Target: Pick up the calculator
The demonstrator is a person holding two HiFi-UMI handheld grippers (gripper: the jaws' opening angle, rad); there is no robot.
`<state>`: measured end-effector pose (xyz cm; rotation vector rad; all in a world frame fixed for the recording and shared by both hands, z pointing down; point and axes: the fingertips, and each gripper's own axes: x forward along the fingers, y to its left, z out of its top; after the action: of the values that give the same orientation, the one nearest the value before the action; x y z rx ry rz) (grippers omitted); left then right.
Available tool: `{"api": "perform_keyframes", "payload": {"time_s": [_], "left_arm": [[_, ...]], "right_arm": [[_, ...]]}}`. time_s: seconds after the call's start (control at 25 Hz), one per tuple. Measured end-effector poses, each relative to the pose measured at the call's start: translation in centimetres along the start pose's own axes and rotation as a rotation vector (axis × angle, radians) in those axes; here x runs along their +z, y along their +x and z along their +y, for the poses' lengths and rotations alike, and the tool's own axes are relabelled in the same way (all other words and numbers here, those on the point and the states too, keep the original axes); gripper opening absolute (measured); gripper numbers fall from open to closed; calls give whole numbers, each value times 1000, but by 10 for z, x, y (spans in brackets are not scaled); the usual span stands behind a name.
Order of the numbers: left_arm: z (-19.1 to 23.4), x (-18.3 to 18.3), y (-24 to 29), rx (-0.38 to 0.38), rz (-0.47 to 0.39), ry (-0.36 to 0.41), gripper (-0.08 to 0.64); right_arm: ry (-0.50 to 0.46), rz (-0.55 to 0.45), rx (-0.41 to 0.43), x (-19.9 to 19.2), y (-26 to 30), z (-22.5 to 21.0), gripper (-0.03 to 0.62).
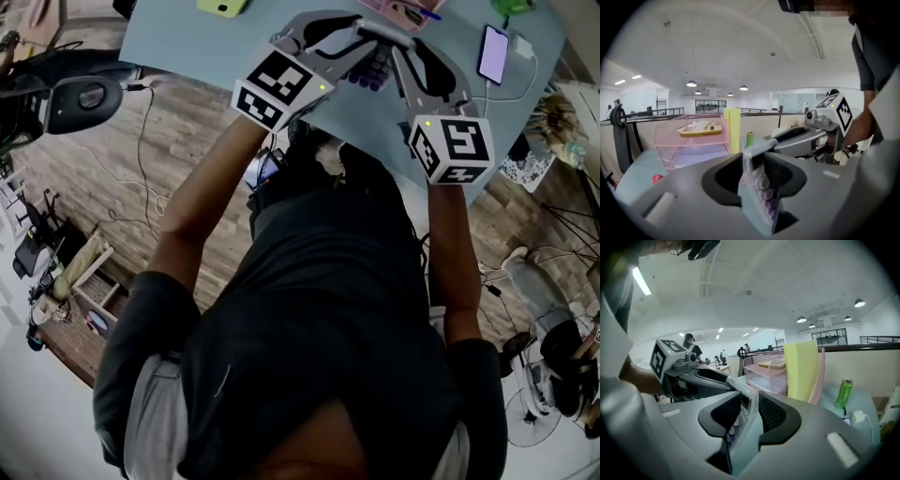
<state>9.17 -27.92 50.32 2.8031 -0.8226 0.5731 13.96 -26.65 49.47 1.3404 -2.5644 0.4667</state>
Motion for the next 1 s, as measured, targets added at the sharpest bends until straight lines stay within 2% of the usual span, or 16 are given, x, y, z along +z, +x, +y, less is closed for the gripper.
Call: {"api": "perform_keyframes", "payload": {"time_s": [0.16,0.36,0.56,0.88,1.0], "left_arm": [[2,30,-29,35,-80,68,195],[2,56,-56,65,-167,113,195],[1,83,-116,94,-247,154,195],[-16,111,-198,129,-322,190,195],[-26,112,-229,141,-329,190,195]], "right_arm": [[-85,-48,1,34,-7,22,117],[-172,-98,-1,64,-15,42,117],[-253,-152,2,103,-28,93,117],[-356,-236,6,145,-57,167,117],[-370,-227,14,148,-69,197,117]]}}
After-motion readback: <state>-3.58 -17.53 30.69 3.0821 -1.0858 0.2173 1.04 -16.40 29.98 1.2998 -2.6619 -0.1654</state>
